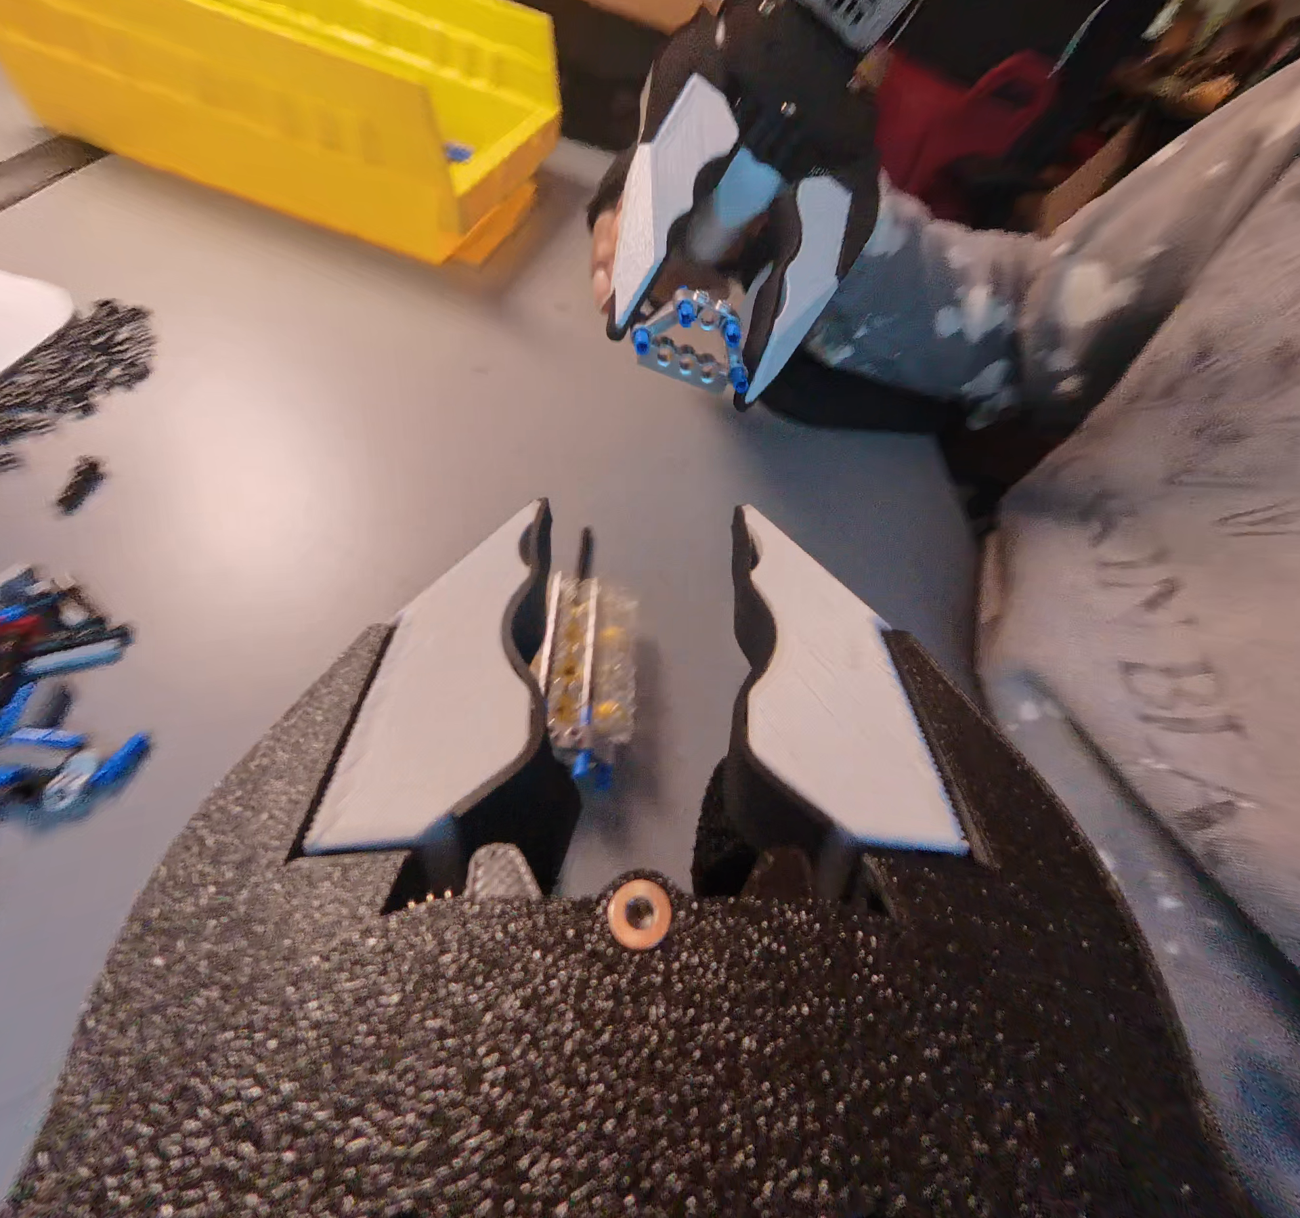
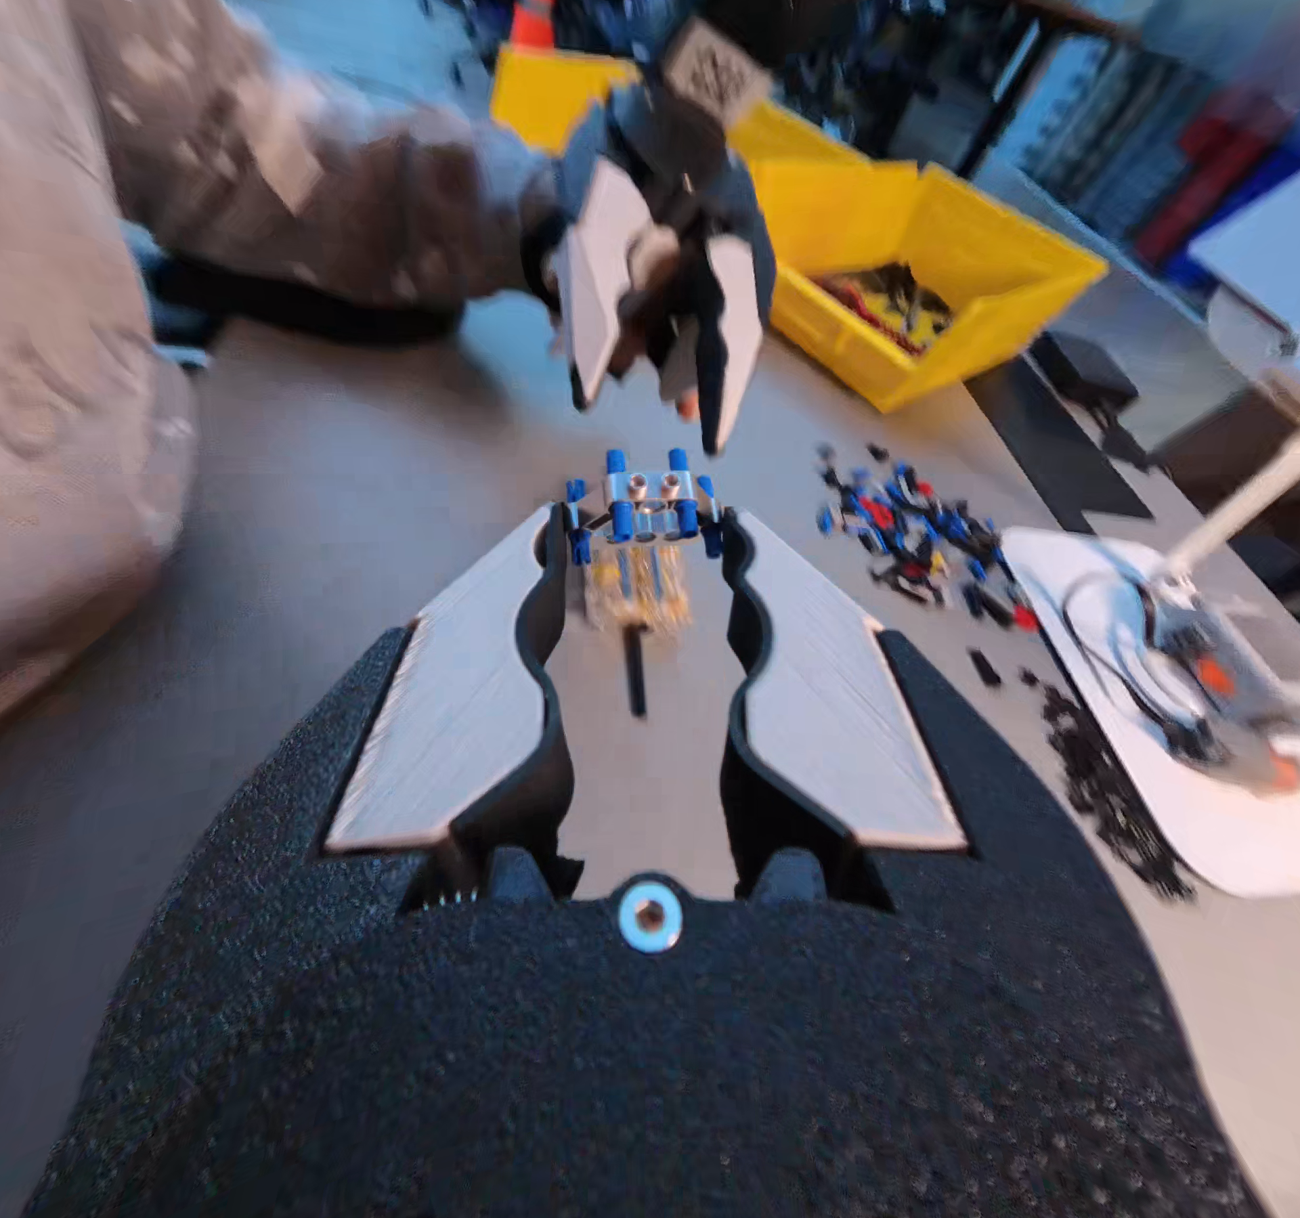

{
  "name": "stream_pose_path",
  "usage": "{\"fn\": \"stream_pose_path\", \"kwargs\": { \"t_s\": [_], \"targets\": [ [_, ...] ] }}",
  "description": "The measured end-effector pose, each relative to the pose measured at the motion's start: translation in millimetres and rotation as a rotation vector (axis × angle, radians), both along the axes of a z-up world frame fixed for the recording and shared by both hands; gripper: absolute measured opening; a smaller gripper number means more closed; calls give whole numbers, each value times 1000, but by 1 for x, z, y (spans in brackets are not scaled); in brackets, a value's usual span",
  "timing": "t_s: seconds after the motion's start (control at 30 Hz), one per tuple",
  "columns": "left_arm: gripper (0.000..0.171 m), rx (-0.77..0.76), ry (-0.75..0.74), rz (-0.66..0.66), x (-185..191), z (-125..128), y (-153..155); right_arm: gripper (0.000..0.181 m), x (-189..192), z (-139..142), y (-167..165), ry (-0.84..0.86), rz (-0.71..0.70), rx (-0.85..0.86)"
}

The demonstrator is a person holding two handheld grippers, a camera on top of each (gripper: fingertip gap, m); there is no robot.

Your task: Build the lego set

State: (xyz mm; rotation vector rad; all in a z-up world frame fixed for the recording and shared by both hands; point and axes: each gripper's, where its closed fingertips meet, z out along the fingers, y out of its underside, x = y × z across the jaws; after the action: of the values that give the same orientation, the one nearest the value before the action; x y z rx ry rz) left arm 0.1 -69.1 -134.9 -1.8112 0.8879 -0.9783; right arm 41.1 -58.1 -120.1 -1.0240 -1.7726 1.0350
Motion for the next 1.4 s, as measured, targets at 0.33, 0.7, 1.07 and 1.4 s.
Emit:
{"fn": "stream_pose_path", "kwargs": {
  "t_s": [0.33, 0.7, 1.07, 1.4],
  "targets": [
    [74, -112, 448, 37, -13, -96, 7, 42, 11, -91, 37, -318, -69, 38],
    [56, -12, 419, 30, -4, -91, 12, 42, 14, -78, 38, -237, -51, -14],
    [56, -4, 267, 53, 2, -63, 14, 42, 14, -65, 37, -173, -29, -76],
    [56, -25, 295, 48, 2, -72, 14, 42, 10, -73, 31, -206, -15, -35]
  ]
}}
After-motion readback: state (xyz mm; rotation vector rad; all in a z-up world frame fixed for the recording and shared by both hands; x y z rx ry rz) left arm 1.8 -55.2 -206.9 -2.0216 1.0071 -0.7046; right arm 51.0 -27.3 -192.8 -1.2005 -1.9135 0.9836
